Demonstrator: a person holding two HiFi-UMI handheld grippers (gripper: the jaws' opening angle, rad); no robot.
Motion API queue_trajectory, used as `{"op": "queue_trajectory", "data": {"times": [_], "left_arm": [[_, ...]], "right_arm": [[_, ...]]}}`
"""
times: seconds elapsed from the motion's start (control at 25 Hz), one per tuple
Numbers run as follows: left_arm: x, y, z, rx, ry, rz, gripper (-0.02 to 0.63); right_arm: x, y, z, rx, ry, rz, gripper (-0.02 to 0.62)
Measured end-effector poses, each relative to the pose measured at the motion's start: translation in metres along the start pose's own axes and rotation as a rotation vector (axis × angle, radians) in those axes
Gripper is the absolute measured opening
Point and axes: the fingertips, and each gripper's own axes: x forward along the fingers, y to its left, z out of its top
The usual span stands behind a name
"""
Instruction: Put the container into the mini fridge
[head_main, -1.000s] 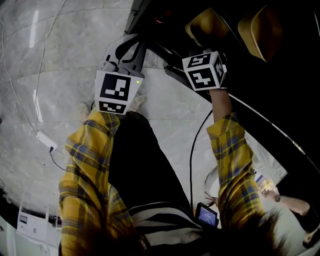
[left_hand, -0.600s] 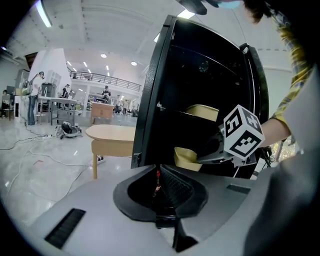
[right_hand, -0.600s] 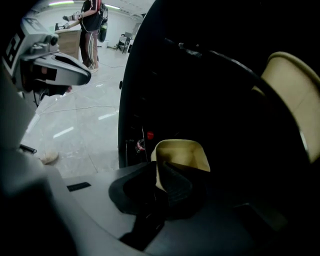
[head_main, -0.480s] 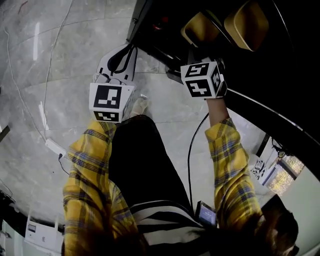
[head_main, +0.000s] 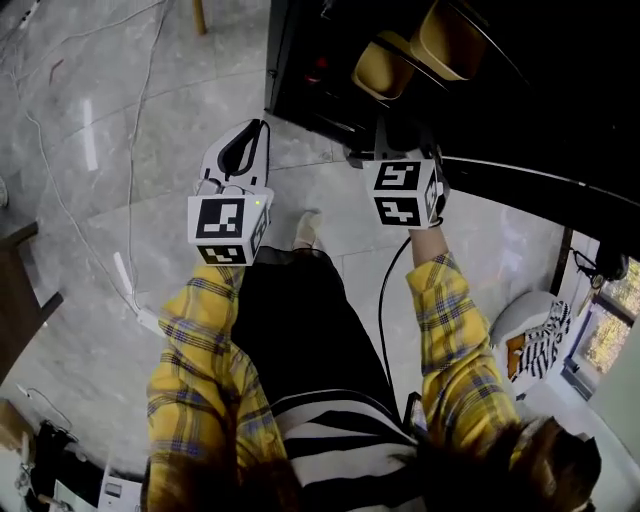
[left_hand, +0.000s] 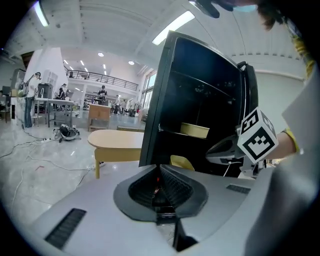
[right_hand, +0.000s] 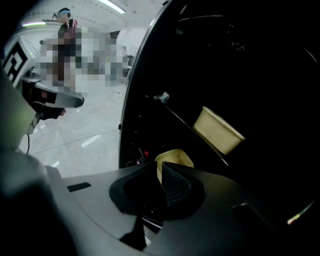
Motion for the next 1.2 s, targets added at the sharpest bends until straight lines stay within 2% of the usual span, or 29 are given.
{"op": "queue_trajectory", "data": {"times": [0.52,1.2], "left_arm": [[-0.061,-0.002,0.052,0.022,0.007,-0.053,0.028],[-0.134,-0.008,0.098,0.109,-0.019,-0.116,0.029]], "right_arm": [[-0.114,0.001,0.05,0.214,-0.151,-0.07,0.029],[-0.216,0.018,0.038,0.425,-0.192,-0.124,0.028]]}}
